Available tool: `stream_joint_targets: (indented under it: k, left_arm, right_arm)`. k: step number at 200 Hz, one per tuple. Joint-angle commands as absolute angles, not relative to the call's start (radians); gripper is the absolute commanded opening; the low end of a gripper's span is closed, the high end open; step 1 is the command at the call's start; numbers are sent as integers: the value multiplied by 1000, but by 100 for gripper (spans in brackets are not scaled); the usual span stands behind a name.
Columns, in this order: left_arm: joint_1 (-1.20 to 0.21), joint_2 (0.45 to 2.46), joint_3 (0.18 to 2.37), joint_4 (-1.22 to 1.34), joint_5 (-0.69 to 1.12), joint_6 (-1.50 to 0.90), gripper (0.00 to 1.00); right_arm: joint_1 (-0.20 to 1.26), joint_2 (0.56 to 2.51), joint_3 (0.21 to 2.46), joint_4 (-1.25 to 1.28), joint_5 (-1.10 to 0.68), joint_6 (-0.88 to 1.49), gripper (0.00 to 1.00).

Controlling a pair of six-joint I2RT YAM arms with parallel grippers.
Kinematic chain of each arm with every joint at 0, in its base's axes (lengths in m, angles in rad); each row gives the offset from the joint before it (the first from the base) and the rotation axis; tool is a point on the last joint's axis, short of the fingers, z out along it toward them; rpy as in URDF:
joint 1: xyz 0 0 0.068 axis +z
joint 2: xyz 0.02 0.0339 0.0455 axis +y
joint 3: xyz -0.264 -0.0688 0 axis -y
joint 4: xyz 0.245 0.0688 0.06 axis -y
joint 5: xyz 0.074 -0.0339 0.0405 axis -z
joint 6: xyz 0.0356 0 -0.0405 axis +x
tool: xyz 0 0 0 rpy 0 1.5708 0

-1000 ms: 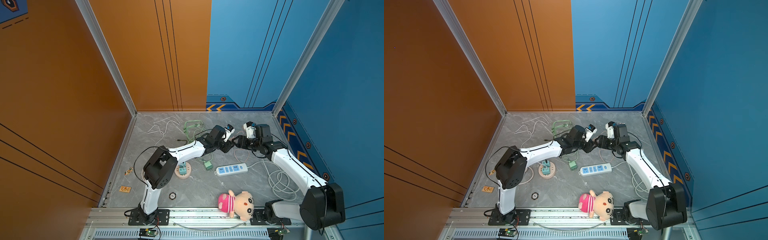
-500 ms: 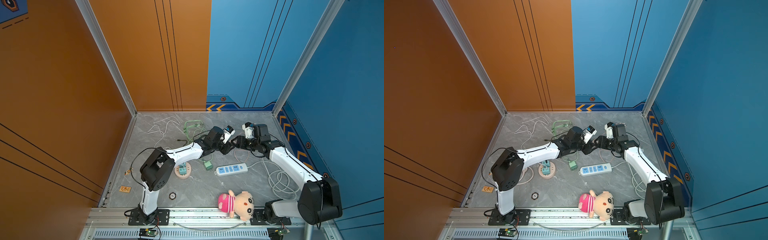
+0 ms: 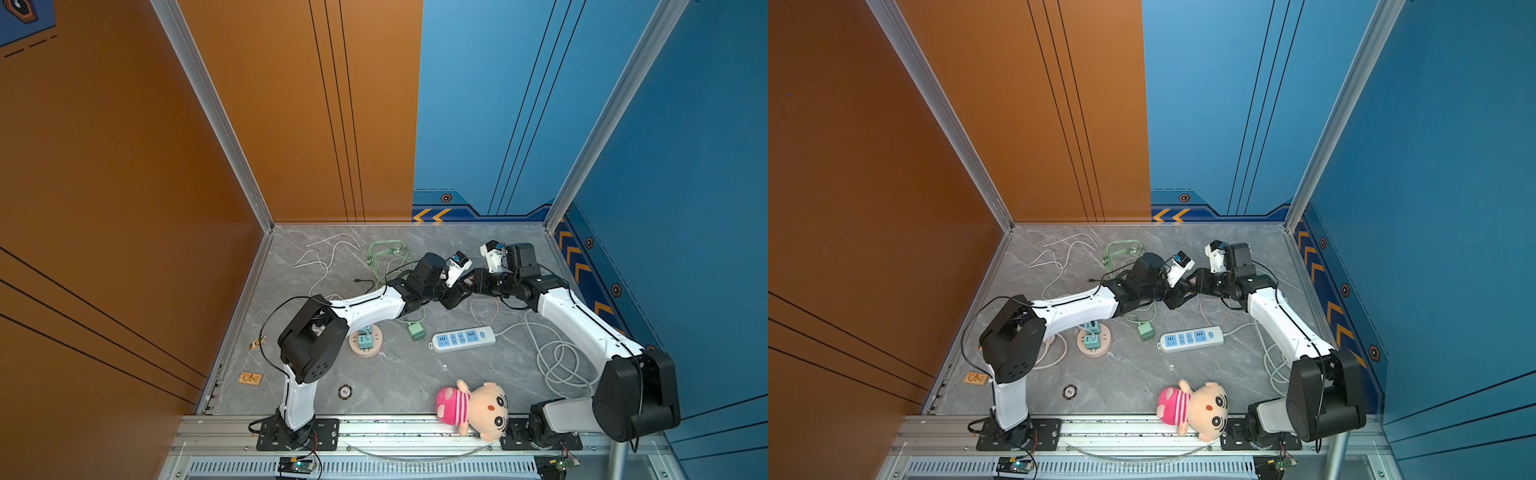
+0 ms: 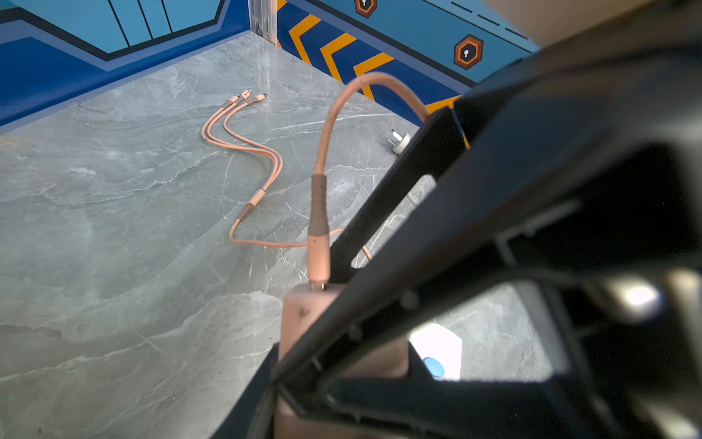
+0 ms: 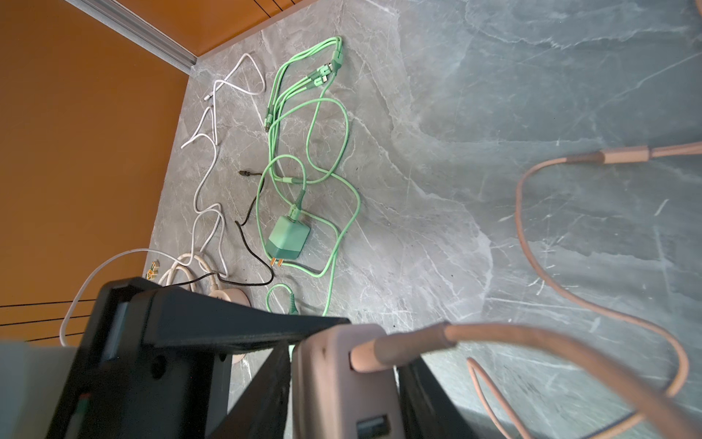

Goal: Insert plugs into power strip
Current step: Pass the plug.

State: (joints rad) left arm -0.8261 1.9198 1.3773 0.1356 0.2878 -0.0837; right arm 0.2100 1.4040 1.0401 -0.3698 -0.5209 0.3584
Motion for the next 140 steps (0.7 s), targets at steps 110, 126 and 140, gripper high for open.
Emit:
stream_joint_targets:
  k: [110,126,140]
  left_arm:
    - [-778,1836,1321,185,383,41,45]
    - [-778,1834,1314,184,403,55,46]
    - [-777,1832,1307,185,417,68,46]
  right_arm:
    - [254,1439,1132,-621,-692,167,39]
    - [255,1445,1134,-631,-710,163,39]
    - [256,1452,1138,-648,-720,155,38]
